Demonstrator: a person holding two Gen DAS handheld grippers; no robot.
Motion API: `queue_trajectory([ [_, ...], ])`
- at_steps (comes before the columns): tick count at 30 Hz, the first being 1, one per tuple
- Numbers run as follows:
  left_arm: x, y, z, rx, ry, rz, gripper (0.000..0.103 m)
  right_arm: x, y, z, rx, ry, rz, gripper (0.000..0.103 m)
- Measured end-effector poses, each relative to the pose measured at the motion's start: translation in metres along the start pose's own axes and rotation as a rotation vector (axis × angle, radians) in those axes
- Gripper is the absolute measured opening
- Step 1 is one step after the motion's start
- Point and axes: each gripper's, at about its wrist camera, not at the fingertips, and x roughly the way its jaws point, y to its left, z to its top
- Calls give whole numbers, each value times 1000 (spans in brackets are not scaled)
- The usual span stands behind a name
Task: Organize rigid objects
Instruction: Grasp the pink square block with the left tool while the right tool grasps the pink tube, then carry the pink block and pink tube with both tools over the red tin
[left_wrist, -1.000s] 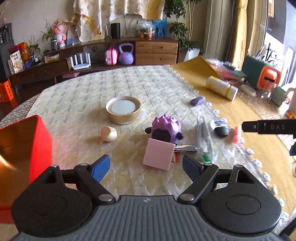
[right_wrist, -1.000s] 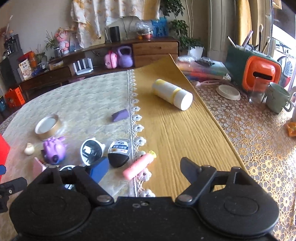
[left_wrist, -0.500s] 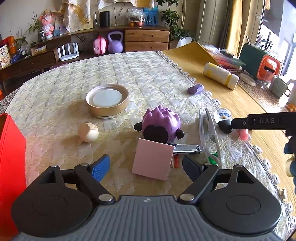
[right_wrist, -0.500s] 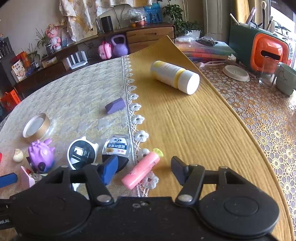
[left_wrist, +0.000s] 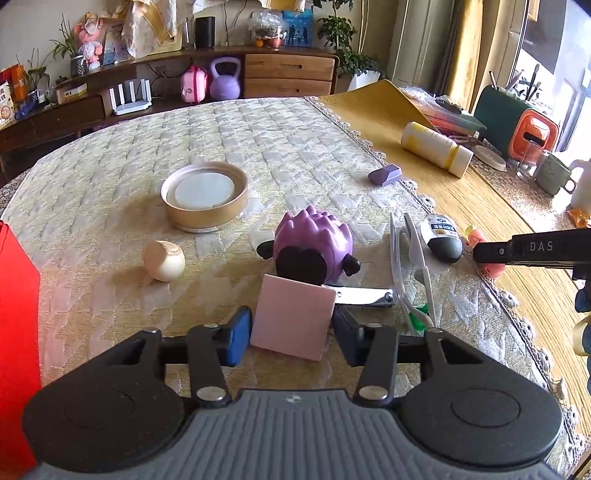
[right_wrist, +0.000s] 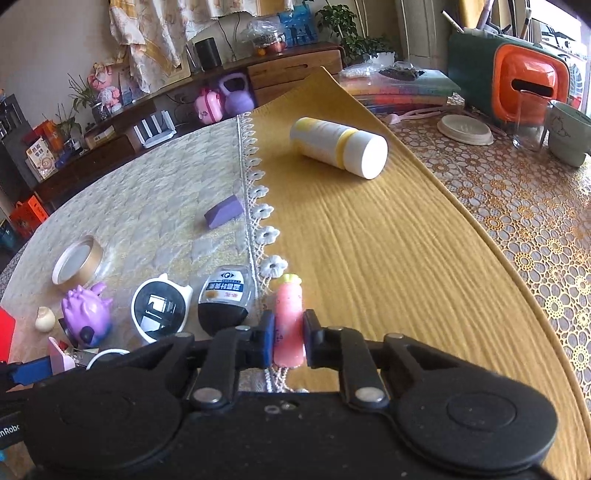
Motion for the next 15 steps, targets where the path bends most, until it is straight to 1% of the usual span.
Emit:
queue_trajectory([
  [1,0,0,0,-2,3,3,41,0,0,0,-2,-1,-2,16],
  [2,-1,-1,1,-1,5,5,40,-2,0,0,-3,-5,-8,16],
  [7,-6,-1,1,6,2,29,40,-14,1,-2,-5,-22,-7,15],
  [9,-10,0,1,-1,2,28,40,-21,3,-4,-13,-25,-4,15],
  [15,-35,6,1,-34,-3,19,40,-53,20,-8,-46,-42,57,16],
])
